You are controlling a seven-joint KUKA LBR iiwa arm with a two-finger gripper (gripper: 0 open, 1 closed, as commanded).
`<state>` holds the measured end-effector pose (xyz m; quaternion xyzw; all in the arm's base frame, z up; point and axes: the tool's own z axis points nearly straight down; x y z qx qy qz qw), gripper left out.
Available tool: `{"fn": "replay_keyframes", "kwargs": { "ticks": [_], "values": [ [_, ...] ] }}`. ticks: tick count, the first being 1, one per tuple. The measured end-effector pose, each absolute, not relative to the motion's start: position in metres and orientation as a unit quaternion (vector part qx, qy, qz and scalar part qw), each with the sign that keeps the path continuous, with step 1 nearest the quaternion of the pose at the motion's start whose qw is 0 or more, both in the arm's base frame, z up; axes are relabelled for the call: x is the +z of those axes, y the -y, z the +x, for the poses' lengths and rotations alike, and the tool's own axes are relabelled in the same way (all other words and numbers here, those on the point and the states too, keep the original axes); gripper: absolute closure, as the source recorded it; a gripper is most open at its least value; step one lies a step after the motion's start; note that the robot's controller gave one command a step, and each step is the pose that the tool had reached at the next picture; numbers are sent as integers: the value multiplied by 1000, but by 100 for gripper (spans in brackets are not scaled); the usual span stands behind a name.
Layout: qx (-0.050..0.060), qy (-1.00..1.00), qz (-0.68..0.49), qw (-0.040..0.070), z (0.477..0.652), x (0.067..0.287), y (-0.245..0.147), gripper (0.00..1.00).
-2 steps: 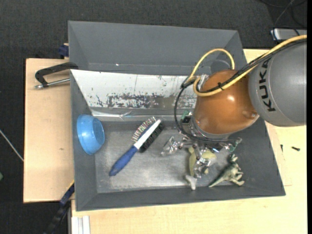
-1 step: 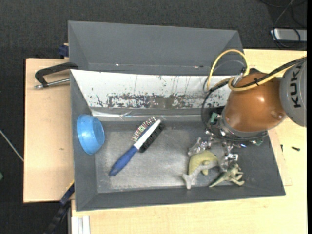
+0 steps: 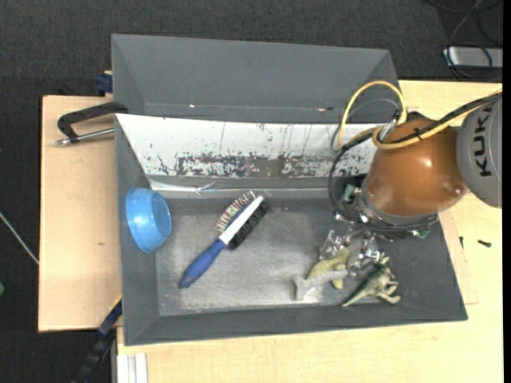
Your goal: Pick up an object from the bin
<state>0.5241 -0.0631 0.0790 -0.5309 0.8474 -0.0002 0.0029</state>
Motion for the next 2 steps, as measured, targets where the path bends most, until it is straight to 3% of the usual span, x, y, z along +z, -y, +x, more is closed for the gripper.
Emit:
{"fn": "replay_keyframes", "kwargs": {
  "ticks": [1, 2],
  "values": [
    [-2, -840, -542, 1, 565, 74, 21, 100],
    [-3, -828, -561, 7, 571, 233, 11, 100]
  ]
}}
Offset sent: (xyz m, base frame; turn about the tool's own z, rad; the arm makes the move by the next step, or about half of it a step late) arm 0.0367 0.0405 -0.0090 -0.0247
